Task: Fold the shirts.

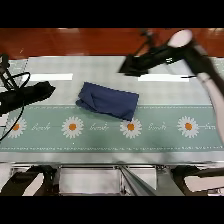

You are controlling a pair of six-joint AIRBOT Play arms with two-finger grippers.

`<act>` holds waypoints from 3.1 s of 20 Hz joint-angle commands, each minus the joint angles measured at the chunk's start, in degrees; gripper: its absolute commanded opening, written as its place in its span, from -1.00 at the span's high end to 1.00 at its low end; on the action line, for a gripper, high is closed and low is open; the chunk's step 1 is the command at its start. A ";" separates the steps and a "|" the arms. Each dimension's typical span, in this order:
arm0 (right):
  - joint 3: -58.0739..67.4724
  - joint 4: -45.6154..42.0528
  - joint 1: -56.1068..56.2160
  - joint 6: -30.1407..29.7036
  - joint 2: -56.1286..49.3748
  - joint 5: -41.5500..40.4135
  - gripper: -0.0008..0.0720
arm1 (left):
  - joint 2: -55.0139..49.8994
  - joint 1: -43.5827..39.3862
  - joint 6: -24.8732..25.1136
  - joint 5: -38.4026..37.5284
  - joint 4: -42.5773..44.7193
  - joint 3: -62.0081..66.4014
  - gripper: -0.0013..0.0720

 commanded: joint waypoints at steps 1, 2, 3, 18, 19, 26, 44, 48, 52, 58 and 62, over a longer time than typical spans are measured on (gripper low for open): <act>-12.22 -36.54 -10.54 9.42 18.47 6.16 -0.14 | 0.09 -0.02 2.29 -0.04 -3.17 -0.50 0.91; -20.70 -35.52 -13.51 11.19 23.61 0.13 -0.14 | 0.09 -0.04 2.29 -0.85 -3.19 -0.74 0.91; -28.50 -30.23 -16.11 11.26 26.99 -5.62 -0.14 | 0.09 -0.17 2.27 -1.36 -3.21 -1.03 0.91; -39.36 26.14 -4.35 -13.66 -6.45 -21.18 -0.14 | 0.02 -2.86 2.27 -2.58 -3.17 -1.29 0.91; -37.53 26.16 -3.04 -13.57 -7.61 -20.72 -0.14 | -0.11 -2.86 2.27 -2.58 -3.19 -1.29 0.91; -22.38 24.24 3.80 -13.88 -9.62 -14.03 0.88 | -2.78 -2.86 2.27 -2.62 -3.41 -1.29 0.91; 24.96 -4.52 -20.57 6.71 2.14 12.92 0.88 | -3.10 -2.86 2.27 -4.35 -3.39 -1.27 0.91; 24.92 -0.28 -36.30 6.27 4.31 18.38 0.89 | -3.10 -2.86 2.27 -4.33 -3.39 -1.27 0.91; 24.44 0.37 -50.69 6.34 4.44 27.65 0.89 | -3.10 -2.86 2.29 -4.31 -3.39 -1.27 0.91; 5.75 -13.53 -62.64 5.16 13.42 30.03 0.89 | -3.10 -2.86 2.27 -1.60 -3.39 -1.27 0.91; -12.07 -28.37 -68.61 5.14 21.49 30.18 0.88 | -3.13 -2.86 2.32 0.33 -3.39 -1.27 0.91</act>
